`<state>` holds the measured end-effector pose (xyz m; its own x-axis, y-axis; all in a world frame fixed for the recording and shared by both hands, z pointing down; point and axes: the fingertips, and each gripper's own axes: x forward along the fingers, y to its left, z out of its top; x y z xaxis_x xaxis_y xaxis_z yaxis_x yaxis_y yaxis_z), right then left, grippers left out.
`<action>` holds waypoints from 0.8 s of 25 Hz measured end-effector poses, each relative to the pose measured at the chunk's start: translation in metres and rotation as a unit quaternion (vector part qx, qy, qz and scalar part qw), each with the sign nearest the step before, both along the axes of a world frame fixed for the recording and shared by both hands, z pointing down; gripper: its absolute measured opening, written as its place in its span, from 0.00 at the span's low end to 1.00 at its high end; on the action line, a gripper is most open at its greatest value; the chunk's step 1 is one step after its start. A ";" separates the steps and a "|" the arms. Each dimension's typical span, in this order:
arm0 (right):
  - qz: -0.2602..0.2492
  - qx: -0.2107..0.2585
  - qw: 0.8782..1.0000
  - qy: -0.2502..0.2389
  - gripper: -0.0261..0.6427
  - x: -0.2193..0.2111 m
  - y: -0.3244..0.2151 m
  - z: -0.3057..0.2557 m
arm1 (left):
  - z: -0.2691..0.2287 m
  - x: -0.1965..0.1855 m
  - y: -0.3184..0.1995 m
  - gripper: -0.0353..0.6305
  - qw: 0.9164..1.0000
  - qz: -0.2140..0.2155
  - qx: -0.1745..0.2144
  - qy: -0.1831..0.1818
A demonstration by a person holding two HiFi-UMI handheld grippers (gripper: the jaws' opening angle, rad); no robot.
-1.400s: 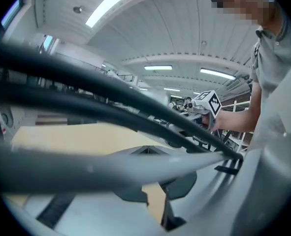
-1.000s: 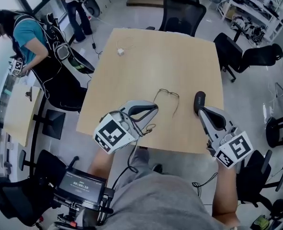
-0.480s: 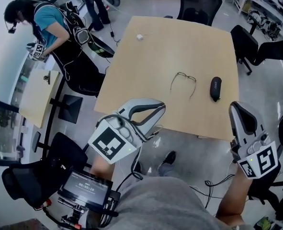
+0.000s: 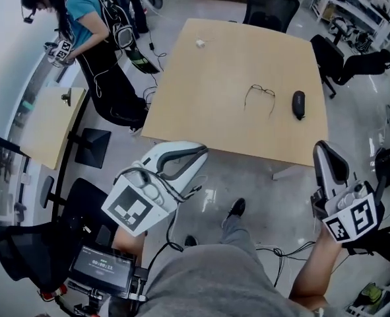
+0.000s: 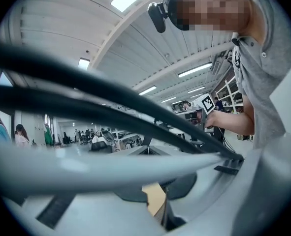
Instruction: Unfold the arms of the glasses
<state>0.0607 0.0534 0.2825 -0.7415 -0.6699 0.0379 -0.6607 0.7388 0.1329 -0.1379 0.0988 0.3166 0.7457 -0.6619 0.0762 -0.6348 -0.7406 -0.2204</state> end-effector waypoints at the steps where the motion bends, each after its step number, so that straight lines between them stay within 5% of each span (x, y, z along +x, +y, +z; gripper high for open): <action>1: 0.000 0.003 1.000 0.000 0.06 -0.010 0.019 0.000 | 0.000 -0.013 0.020 0.06 1.000 -0.008 -0.004 0.015; 9: 0.009 0.014 1.000 0.018 0.06 -0.026 0.149 -0.020 | -0.018 -0.050 0.142 0.06 0.998 -0.037 0.018 0.041; 20: 0.026 0.009 0.998 0.051 0.05 -0.012 0.241 -0.008 | 0.001 -0.058 0.225 0.06 0.998 -0.050 0.010 0.028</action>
<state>0.0492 0.2941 0.2749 -0.6981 -0.7091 0.0996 -0.6806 0.7003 0.2152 -0.1955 0.3240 0.3172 0.6788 -0.7340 0.0217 -0.7171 -0.6689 -0.1958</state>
